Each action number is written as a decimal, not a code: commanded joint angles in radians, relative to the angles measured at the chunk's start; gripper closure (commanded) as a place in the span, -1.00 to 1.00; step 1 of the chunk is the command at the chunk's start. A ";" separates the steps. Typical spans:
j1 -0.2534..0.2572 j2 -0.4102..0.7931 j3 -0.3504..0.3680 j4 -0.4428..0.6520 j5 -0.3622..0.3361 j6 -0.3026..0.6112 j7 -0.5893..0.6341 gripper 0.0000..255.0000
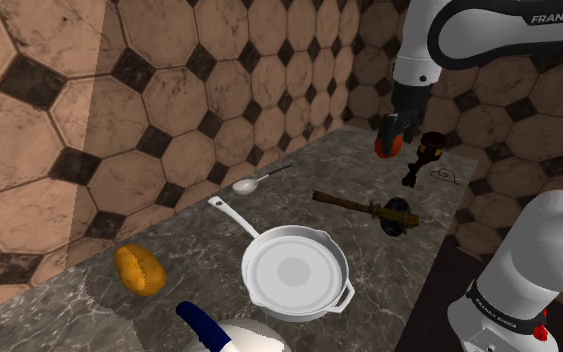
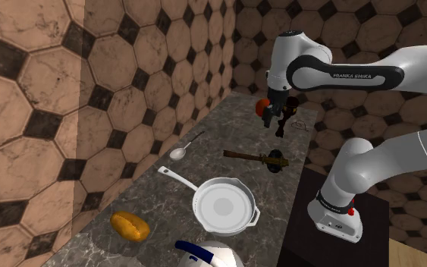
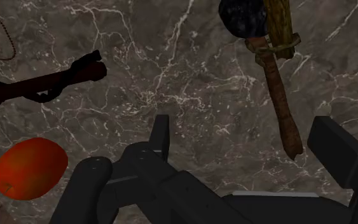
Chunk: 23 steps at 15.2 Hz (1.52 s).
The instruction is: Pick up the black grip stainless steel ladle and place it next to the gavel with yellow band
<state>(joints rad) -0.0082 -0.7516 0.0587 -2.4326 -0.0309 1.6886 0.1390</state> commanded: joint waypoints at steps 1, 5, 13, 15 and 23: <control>0.000 0.000 0.000 0.000 0.000 0.000 0.000 -1.00; -0.017 0.084 0.093 0.005 0.073 0.084 0.217 -1.00; -0.075 0.333 0.259 0.105 0.146 0.259 0.641 -1.00; -0.093 0.407 0.295 0.147 0.143 0.299 0.748 -1.00; -0.144 0.727 0.383 0.367 0.044 0.416 1.182 -1.00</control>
<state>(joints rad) -0.1499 -0.0645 0.4330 -2.0966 0.0296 2.0939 1.2555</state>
